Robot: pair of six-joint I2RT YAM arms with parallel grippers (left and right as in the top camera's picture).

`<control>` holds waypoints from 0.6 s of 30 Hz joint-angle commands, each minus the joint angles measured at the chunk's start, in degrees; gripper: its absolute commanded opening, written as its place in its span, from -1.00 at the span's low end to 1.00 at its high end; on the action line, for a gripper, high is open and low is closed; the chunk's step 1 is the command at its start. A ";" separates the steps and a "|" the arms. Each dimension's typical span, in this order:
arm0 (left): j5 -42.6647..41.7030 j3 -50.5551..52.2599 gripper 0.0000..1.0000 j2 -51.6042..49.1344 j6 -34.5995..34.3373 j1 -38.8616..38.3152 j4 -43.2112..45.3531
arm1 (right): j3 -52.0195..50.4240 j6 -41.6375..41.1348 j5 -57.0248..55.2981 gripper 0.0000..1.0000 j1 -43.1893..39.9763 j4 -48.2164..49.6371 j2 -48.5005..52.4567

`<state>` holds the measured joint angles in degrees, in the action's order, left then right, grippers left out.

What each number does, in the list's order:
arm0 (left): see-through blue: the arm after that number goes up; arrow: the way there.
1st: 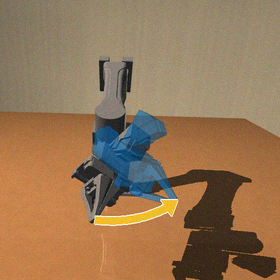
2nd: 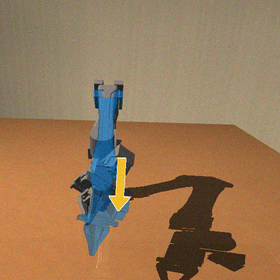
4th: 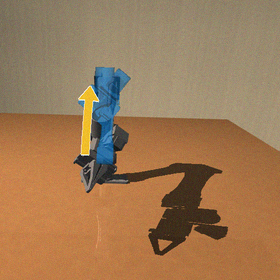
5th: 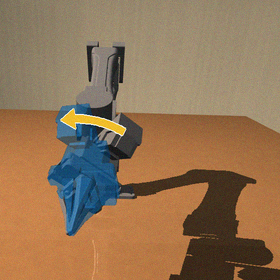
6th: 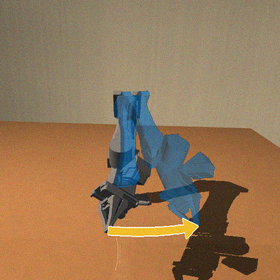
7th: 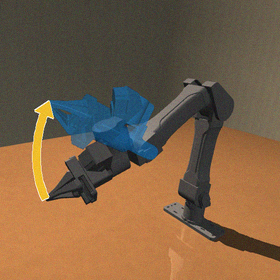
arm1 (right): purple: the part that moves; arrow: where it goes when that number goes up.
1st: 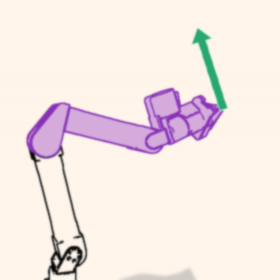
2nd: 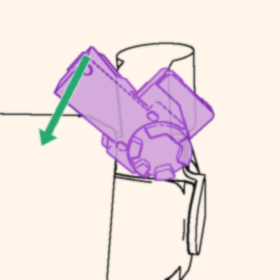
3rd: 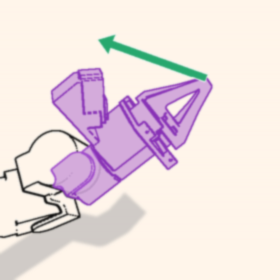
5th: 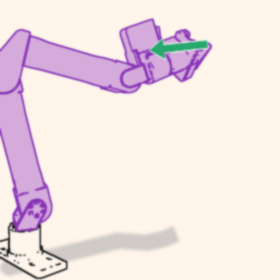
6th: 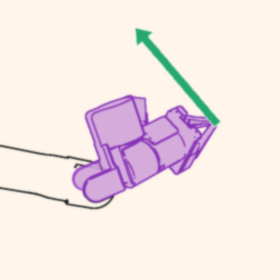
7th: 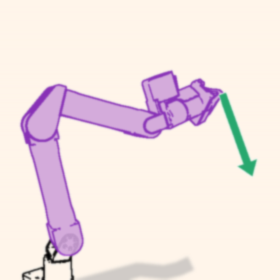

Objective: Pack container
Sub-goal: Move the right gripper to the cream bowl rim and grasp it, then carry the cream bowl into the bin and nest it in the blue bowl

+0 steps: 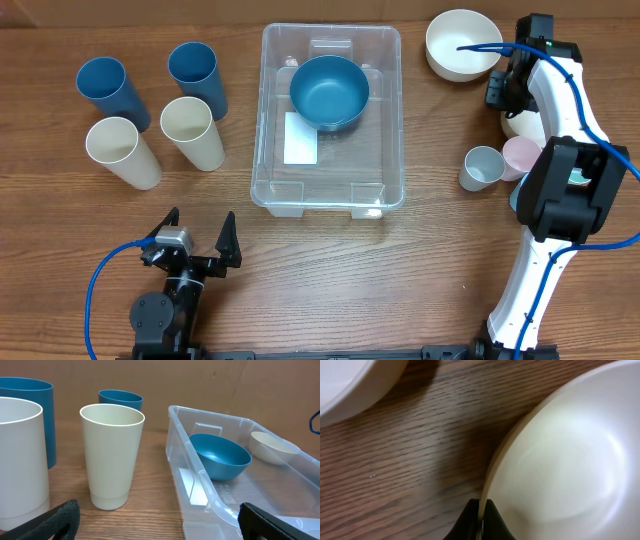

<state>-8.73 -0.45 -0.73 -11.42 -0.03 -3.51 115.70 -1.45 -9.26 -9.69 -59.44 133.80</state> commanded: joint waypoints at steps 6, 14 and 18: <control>0.35 0.15 1.00 0.48 1.14 -0.24 -0.13 | 12.15 -0.33 -2.78 -0.93 -0.17 -4.50 0.02; 0.33 0.15 1.00 0.48 1.14 -0.24 -0.13 | 39.10 -3.28 6.75 -0.93 2.19 -16.76 -0.44; 0.35 0.15 1.00 0.48 1.14 -0.24 -0.13 | 49.99 -3.02 12.96 -0.93 8.37 -23.74 -0.94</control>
<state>-8.71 -0.45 -0.73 -11.42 -0.03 -3.51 158.52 -4.49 -2.31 -6.50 -80.86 133.82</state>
